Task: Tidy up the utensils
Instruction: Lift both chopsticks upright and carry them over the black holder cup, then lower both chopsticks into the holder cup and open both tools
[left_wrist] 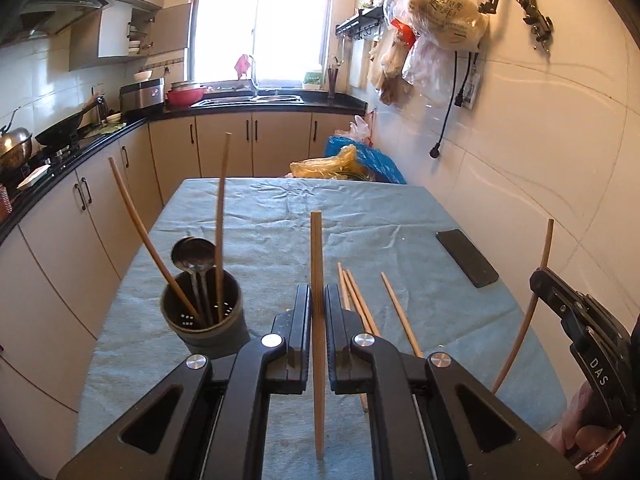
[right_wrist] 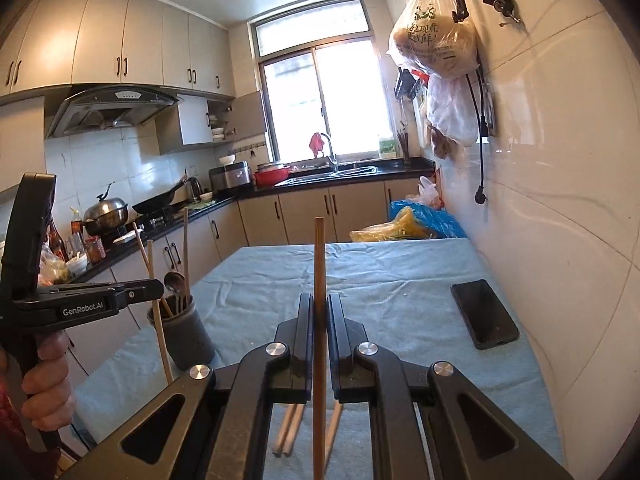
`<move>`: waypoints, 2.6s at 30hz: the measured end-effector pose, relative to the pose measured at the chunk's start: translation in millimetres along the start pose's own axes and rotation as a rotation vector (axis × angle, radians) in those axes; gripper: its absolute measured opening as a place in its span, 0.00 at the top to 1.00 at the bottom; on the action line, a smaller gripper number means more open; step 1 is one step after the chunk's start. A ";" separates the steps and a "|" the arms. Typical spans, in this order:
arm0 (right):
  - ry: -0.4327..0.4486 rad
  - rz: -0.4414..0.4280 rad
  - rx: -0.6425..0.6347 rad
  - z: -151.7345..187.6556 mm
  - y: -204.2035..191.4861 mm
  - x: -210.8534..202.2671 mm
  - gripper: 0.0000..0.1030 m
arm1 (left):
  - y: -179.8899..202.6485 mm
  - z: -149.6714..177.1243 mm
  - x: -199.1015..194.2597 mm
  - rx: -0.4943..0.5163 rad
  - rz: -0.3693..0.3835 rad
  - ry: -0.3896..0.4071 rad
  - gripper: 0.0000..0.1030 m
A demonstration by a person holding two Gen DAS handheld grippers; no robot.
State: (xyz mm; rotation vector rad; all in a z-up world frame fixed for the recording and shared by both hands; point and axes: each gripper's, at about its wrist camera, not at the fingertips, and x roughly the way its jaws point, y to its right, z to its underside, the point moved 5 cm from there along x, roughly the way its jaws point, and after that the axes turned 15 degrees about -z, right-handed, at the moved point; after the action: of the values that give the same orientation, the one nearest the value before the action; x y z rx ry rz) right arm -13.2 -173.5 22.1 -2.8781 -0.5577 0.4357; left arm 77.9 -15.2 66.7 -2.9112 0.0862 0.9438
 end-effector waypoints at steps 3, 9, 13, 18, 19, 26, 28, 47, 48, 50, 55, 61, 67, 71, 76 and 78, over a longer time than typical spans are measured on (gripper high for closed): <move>0.006 -0.010 0.000 -2.3 -3.9 2.7 0.94 | -4.7 -3.2 -3.2 -0.013 -0.004 0.004 0.94; 0.028 -0.041 -0.001 -9.9 -12.1 11.8 0.94 | -18.2 -6.0 -4.2 -0.042 -0.014 -0.004 0.94; 0.030 -0.075 0.008 -15.5 -16.9 22.0 0.94 | -26.3 -8.1 -4.4 -0.060 -0.019 -0.010 0.94; 0.034 -0.106 0.002 -22.9 -26.4 33.1 0.93 | -33.6 -13.6 -7.9 -0.082 -0.029 -0.006 0.94; 0.037 -0.110 0.000 -25.1 -28.3 35.4 0.93 | -35.5 -14.7 -9.4 -0.085 -0.029 -0.004 0.94; 0.030 -0.150 0.000 -34.9 -41.4 50.7 0.93 | -50.4 -20.3 -20.2 -0.103 -0.037 0.014 0.94; 0.029 -0.158 -0.006 -37.4 -45.7 53.8 0.93 | -55.3 -23.1 -23.7 -0.109 -0.038 0.019 0.94; 0.072 -0.261 -0.041 -90.6 -99.5 91.7 0.93 | -107.7 -77.0 -82.7 -0.157 -0.037 0.145 0.94; 0.080 -0.263 -0.044 -94.6 -102.6 93.0 0.93 | -110.0 -80.9 -84.7 -0.159 -0.041 0.152 0.94; 0.103 -0.268 -0.049 -104.5 -109.9 97.1 0.93 | -115.5 -90.1 -87.4 -0.159 -0.058 0.174 0.94; 0.138 -0.287 -0.048 -122.9 -125.6 117.1 0.93 | -125.8 -104.5 -78.5 -0.180 -0.085 0.181 0.94; 0.157 -0.292 -0.045 -129.4 -136.8 147.2 0.93 | -131.0 -105.8 -50.0 -0.194 -0.092 0.145 0.94; 0.165 -0.263 -0.019 -121.7 -136.4 174.8 0.93 | -131.1 -97.1 -21.5 -0.190 -0.095 0.103 0.94; 0.148 -0.251 0.004 -111.5 -132.7 191.2 0.93 | -130.8 -91.3 -8.1 -0.190 -0.089 0.084 0.94; 0.129 -0.237 0.008 -99.3 -129.4 201.8 0.93 | -128.3 -85.3 5.9 -0.184 -0.096 0.067 0.94; 0.118 -0.235 0.012 -94.5 -128.5 205.7 0.93 | -128.8 -82.7 11.3 -0.188 -0.096 0.058 0.94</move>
State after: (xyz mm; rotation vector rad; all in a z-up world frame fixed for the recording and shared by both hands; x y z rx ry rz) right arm 155.9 12.9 88.7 -2.7582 -0.8559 0.2311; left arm 145.2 104.9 134.4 -3.0805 -0.1462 0.8985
